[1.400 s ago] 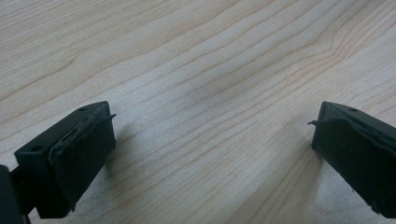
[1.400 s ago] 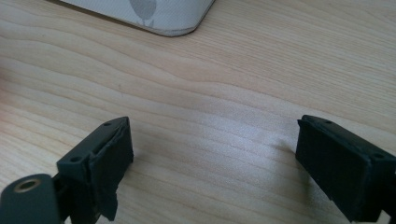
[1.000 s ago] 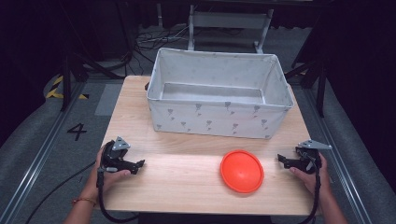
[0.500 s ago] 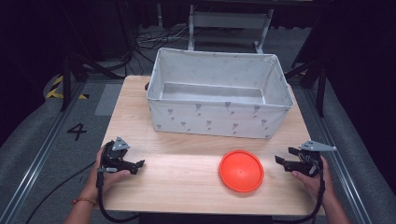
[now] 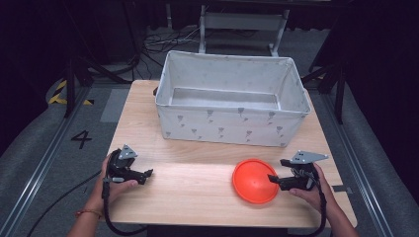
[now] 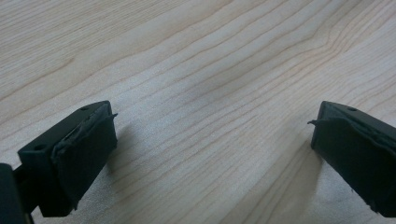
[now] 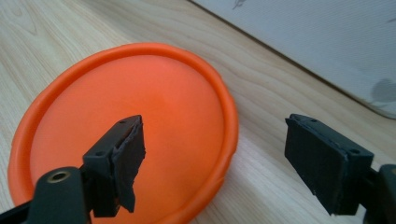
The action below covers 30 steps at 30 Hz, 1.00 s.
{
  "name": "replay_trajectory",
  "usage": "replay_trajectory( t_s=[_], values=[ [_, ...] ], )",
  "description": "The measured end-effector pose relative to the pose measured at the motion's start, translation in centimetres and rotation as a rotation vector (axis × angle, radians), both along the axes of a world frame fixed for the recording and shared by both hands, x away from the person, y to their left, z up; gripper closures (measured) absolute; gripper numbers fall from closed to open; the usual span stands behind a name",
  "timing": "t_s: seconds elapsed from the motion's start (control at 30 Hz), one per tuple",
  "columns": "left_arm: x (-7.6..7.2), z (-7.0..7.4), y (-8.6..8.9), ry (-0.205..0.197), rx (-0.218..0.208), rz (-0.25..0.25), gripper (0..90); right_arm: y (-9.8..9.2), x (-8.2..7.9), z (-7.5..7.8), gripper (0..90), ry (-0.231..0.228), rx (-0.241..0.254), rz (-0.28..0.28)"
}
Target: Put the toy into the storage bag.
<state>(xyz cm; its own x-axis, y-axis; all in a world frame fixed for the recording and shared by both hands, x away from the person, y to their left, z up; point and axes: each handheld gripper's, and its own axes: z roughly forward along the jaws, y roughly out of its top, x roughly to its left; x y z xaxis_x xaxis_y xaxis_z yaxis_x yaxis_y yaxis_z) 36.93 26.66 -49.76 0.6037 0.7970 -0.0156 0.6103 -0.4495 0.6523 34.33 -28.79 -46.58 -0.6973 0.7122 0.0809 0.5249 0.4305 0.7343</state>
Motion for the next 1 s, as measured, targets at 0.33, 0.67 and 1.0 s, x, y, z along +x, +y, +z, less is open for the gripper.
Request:
replay_trajectory(
  t_s=[0.33, 0.67, 1.0],
  values=[
    [0.0, 0.0, 0.0, 0.000, 0.000, 0.000, 0.6, 1.5, 1.0, -2.2, 19.9, 0.074, -0.051, 0.054],
    [0.0, 0.0, 0.0, -0.001, -0.001, 0.002, 0.6, 2.4, 0.9, -2.4, 29.5, 0.069, -0.091, 0.081],
    [-0.1, 0.0, 0.0, 0.005, -0.006, 0.005, 0.6, 1.4, 2.1, -2.0, 61.2, 0.138, -0.013, 0.025]
  ],
)
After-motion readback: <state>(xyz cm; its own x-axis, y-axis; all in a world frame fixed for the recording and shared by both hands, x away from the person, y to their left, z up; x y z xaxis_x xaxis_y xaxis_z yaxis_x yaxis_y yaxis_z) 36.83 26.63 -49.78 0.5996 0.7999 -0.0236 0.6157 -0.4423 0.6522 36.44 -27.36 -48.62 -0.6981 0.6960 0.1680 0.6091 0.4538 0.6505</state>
